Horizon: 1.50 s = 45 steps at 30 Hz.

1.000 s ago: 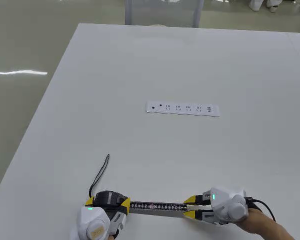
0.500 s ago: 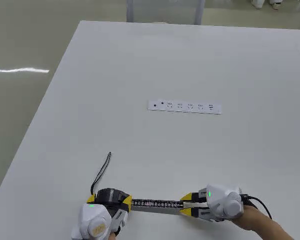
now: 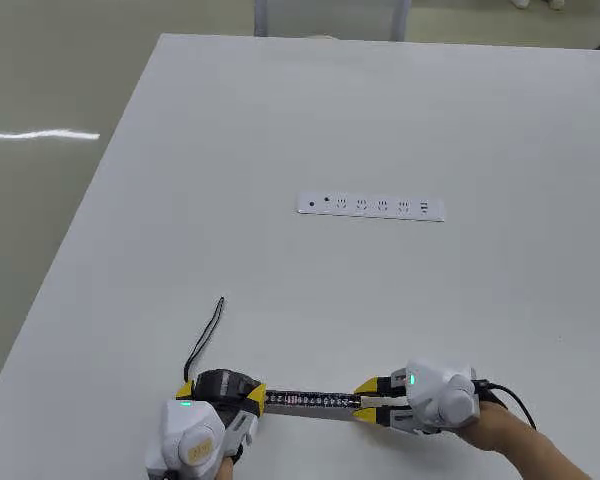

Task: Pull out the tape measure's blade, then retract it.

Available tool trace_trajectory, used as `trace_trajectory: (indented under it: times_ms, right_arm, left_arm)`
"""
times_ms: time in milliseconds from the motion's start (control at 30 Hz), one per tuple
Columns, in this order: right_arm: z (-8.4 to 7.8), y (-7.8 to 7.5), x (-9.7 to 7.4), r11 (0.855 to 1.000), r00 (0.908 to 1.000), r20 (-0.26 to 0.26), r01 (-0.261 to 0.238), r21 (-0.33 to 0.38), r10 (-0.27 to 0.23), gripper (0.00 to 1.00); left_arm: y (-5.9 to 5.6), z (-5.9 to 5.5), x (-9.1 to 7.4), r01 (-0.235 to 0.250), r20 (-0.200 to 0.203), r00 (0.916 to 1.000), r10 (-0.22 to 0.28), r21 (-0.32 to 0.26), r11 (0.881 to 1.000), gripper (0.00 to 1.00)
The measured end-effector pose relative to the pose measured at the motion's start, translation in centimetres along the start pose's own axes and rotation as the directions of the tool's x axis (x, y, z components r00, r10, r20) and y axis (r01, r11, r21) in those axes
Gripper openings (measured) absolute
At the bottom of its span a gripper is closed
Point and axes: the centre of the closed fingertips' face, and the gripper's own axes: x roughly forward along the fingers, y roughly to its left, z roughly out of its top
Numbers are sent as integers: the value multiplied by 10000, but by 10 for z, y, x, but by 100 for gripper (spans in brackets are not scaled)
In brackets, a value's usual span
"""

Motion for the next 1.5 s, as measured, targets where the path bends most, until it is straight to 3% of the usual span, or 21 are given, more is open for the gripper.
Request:
trace_trajectory:
  times_ms: [1500]
  right_arm:
    - [26, 1, 29, 9997, 9992, 357, -173, -175, 179, 12]
  left_arm:
    - [1, 1, 0, 133, -55, 9999, -135, -305, 9994, 61]
